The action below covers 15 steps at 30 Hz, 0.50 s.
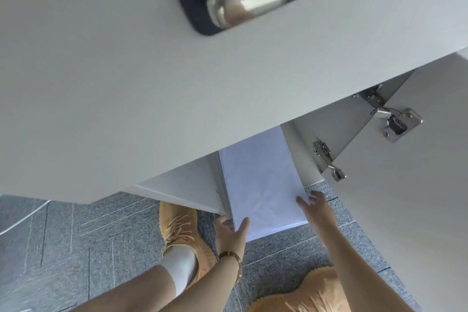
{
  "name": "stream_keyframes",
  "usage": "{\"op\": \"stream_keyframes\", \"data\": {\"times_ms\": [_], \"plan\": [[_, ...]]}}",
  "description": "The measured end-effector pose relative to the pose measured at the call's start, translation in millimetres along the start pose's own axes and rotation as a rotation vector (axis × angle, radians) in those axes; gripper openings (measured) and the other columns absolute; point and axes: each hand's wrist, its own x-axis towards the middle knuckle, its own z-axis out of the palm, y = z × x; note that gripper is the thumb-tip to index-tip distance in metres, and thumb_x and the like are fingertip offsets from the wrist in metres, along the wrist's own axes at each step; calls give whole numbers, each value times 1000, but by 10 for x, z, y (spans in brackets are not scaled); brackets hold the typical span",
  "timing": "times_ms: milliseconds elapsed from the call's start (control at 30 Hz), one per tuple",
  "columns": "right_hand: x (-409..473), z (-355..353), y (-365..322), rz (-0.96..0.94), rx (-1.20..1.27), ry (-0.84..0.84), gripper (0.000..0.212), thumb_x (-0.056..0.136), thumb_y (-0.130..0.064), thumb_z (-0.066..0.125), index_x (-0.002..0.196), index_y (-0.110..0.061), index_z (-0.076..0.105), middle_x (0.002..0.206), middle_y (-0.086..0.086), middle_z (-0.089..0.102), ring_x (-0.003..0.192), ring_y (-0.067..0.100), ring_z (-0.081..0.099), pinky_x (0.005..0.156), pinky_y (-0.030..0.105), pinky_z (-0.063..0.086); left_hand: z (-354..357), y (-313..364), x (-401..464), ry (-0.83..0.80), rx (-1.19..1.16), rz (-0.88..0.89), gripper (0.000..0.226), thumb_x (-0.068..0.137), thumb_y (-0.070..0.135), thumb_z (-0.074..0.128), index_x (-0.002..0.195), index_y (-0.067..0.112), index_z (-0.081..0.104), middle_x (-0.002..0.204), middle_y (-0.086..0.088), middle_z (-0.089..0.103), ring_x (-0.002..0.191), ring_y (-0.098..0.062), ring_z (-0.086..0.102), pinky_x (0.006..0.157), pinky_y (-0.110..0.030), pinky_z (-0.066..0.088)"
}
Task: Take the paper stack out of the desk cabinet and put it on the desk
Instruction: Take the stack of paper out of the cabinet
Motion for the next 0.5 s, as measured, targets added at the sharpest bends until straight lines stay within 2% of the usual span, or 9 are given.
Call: {"op": "stream_keyframes", "data": {"times_ms": [67, 167, 267, 367, 433, 500], "plan": [[62, 12, -49, -1, -4, -65, 62, 94, -39, 62, 145, -9, 45, 142, 12, 59, 128, 32, 58, 104, 44, 45, 25, 12, 99, -5, -58, -87, 71, 71, 41, 83, 123, 14, 42, 120, -20, 58, 108, -42, 62, 84, -46, 54], [105, 47, -76, -31, -46, -128, 52, 95, -36, 62, 136, -7, 54, 126, 10, 68, 110, 29, 64, 94, 41, 52, 64, 73, 210, -18, -130, -120, 75, 70, 39, 85, 125, 4, 47, 121, -17, 58, 111, -36, 60, 93, -43, 52], [72, 36, -69, -11, 10, -128, 44, 94, -24, 66, 132, -3, 57, 124, 13, 69, 97, 24, 60, 84, 34, 46, 68, 148, 248, -57, -89, -135, 78, 73, 38, 83, 133, 0, 49, 133, -12, 58, 120, -31, 57, 102, -41, 46], [-21, -44, -14, 59, 67, -171, 44, 92, -18, 69, 131, -2, 56, 124, 15, 68, 98, 25, 60, 86, 36, 46, 32, 189, 217, -190, -120, -189, 59, 78, 22, 81, 128, 3, 57, 130, -7, 63, 106, -20, 54, 100, -34, 40], [-132, -130, 8, 105, 81, -211, 42, 92, -16, 69, 130, -3, 55, 123, 15, 66, 102, 28, 60, 86, 39, 46, -13, 221, 99, -293, -149, -226, 50, 81, 12, 78, 127, 6, 60, 119, 1, 65, 105, -14, 50, 101, -33, 34], [-296, -218, -4, 128, 98, -222, 39, 92, -13, 68, 127, -5, 53, 121, 15, 65, 104, 30, 61, 87, 41, 46, -94, 251, -74, -321, -132, -182, 43, 84, 7, 75, 125, 8, 62, 110, 2, 65, 108, -16, 54, 96, -30, 34]]}}
